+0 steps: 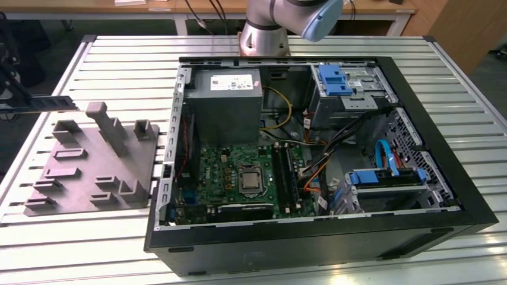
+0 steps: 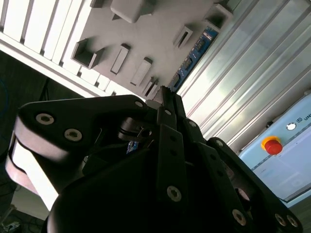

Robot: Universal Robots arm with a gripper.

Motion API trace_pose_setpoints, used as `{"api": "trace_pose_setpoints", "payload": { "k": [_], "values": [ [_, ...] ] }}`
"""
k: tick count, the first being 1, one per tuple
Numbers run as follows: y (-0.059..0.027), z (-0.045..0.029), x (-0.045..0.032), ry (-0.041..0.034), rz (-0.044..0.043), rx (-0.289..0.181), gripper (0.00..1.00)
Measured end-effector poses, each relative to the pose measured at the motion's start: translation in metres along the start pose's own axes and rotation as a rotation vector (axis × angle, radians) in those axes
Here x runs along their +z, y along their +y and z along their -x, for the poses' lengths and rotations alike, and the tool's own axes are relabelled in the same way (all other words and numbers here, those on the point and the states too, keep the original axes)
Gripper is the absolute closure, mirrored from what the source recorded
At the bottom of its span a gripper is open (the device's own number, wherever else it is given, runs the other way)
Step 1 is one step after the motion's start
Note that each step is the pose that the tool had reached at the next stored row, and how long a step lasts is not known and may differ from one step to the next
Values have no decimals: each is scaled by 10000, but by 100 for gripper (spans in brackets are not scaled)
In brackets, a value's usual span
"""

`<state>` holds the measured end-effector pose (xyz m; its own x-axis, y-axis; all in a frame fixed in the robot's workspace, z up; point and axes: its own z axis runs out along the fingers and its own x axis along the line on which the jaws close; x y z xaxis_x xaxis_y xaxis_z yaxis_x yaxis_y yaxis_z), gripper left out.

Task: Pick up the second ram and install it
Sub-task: 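Pick up the second ram and move it above second insertion slot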

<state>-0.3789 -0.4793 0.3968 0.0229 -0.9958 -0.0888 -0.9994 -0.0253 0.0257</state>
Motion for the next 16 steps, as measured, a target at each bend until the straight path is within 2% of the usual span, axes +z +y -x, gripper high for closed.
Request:
{"api": "trace_pose_setpoints", "payload": {
  "k": [16],
  "values": [
    [-386, -9, -11, 0, 0, -1, 86]
  ]
}}
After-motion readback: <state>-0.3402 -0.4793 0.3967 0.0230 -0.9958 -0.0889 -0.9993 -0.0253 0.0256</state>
